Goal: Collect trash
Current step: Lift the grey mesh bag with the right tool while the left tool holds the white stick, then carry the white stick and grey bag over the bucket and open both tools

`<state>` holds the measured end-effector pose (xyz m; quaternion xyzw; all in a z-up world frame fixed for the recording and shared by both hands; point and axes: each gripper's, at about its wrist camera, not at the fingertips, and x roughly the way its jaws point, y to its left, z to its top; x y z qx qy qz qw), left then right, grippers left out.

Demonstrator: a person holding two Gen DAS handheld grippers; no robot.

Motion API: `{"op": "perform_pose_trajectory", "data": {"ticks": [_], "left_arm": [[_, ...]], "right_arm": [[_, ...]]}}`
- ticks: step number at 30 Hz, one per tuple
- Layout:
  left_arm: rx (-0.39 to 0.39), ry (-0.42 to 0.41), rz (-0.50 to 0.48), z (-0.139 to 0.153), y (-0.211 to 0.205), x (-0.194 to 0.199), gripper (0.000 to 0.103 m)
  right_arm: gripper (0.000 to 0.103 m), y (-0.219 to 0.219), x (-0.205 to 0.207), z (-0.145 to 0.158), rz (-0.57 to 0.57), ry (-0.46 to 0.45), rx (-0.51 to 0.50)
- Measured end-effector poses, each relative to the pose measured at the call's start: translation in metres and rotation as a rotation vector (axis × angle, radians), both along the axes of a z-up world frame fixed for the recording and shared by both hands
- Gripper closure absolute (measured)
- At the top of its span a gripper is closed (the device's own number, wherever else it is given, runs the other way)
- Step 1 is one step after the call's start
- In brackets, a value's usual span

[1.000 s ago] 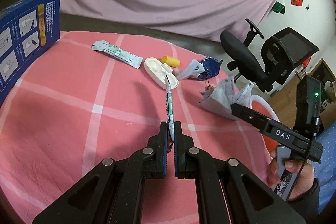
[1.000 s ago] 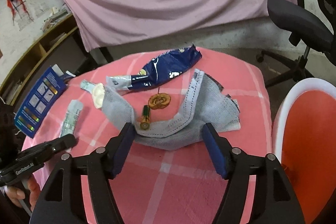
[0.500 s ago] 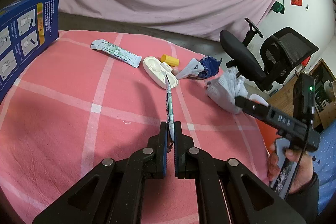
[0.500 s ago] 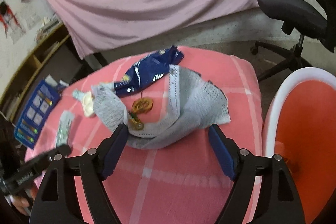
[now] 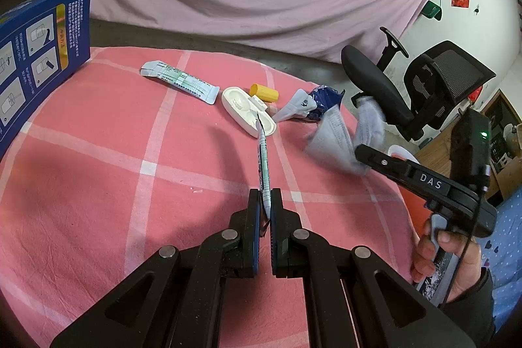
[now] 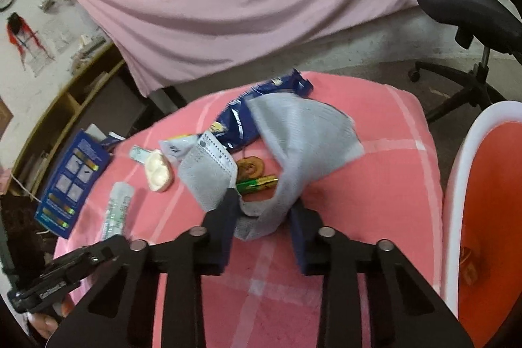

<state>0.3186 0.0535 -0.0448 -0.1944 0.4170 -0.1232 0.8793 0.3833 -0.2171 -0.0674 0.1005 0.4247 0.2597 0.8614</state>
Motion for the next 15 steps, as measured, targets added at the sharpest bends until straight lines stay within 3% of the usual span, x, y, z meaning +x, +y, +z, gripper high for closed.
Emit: {"op": "perform_pose_trajectory", "data": {"ticks": [9,15], "left_arm": [[0.035,-0.041,-0.008,0.005,-0.009,-0.005,0.100],[0.139,-0.178,0.004,0.022,-0.025,-0.028,0.100]], "right_arm": [[0.098,0.001,-0.023,0.013,0.043,-0.085,0.039],[0.098,-0.005,-0.050,0.030,0.048,-0.208,0.073]]}}
